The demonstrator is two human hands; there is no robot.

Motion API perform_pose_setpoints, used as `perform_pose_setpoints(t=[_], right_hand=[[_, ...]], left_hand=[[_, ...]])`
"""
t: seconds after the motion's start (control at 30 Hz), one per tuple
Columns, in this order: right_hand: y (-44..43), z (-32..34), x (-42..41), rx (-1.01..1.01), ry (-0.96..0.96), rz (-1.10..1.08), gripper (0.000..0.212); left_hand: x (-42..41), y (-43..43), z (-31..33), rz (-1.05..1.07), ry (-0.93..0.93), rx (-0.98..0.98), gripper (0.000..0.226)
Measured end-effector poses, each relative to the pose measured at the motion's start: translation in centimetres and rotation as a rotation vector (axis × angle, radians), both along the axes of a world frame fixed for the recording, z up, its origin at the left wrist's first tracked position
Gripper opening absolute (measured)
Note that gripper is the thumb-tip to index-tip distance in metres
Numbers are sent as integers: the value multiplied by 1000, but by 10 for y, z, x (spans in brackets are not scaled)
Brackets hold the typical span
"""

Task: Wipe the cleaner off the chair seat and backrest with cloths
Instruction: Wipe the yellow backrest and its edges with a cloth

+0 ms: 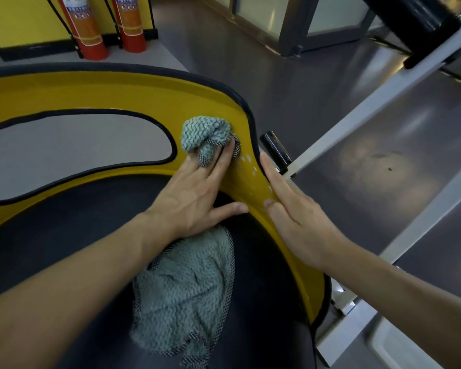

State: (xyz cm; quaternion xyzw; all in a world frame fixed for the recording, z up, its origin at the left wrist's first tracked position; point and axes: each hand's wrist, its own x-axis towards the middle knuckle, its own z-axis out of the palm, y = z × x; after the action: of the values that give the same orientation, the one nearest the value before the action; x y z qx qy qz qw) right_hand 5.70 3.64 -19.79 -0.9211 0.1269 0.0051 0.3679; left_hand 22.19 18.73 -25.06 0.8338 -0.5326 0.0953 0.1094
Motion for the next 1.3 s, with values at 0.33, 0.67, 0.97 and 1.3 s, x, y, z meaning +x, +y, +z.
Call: perform_pose_setpoints(t=[0.33, 0.67, 0.97, 1.3], right_hand=[[2, -1, 1, -35, -4, 3, 64], [-1, -3, 0, -37, -16, 2, 65], [1, 3, -2, -9, 20, 7, 64], [1, 5, -1, 1, 16, 13, 63]], left_hand=[[-14, 6, -10, -16, 50, 51, 95], [-34, 19, -6, -56, 193, 92, 75], [-49, 54, -8, 38, 28, -249, 41], [-53, 34, -29, 158, 324, 298, 66]])
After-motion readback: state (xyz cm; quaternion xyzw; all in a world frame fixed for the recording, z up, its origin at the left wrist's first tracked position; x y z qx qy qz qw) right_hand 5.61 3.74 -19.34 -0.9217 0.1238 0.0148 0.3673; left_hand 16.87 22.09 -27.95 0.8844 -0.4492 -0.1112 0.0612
